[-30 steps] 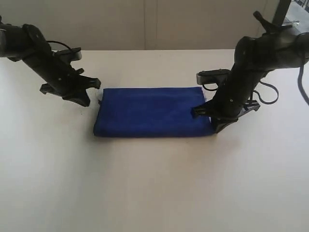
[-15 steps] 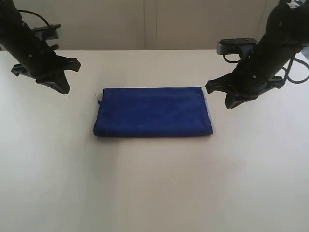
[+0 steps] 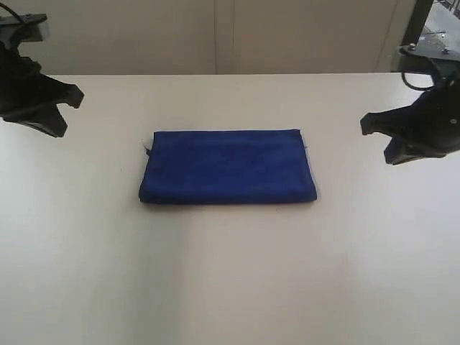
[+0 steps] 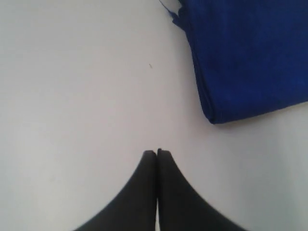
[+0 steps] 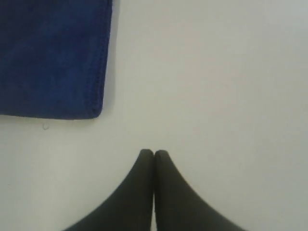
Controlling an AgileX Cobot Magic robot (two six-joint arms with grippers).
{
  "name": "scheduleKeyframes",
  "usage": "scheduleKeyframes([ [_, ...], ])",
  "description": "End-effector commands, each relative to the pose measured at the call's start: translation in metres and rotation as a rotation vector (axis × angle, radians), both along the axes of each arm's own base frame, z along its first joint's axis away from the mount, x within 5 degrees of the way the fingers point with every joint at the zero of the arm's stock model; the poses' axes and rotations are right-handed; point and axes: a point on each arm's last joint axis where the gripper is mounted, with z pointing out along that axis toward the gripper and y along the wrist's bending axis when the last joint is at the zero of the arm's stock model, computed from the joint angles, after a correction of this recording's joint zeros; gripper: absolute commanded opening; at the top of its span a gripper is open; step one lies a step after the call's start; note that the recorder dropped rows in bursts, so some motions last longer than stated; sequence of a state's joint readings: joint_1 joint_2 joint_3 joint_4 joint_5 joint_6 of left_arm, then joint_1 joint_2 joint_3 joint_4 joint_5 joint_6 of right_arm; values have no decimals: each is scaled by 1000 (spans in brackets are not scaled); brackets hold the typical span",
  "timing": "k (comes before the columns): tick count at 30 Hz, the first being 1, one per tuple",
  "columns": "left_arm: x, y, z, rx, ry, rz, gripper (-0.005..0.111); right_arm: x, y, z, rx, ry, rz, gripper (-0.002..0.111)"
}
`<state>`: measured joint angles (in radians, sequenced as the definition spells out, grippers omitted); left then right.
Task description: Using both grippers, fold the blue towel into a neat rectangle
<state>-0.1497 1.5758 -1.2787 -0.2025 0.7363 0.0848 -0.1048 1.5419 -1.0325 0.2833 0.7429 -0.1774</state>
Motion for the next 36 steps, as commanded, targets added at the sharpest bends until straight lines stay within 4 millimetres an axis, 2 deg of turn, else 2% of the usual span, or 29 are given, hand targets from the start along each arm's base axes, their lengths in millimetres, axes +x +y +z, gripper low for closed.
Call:
scheduleKeyframes([
  [1,-29,5,11,-10,-58,18,0,-23,-7,11,-28,-72,-20,0],
  [6,-57,10,18,-22,-127,38,0,-49,-6,21,-60,-156,-30,0],
  [11,-87,16,24,-42,-202,69,0,-79,-2,40,-77,-264,-40,0],
  [16,-125,21,27,-55,-258,74,0,-120,0,58,-156,-350,-9,0],
  [22,-170,28,20,-73,-321,79,0,-176,6,71,-202,-513,-12,0],
  [27,-205,33,13,-90,-402,82,0,-221,12,72,-222,-663,-21,0],
  [30,-220,36,6,-99,-452,86,0,-240,14,68,-234,-752,-30,0],
  [33,-229,38,1,-90,-508,79,0,-248,15,60,-248,-856,-50,0],
  [36,-230,39,0,-71,-529,67,0,-247,13,52,-263,-936,-73,0],
])
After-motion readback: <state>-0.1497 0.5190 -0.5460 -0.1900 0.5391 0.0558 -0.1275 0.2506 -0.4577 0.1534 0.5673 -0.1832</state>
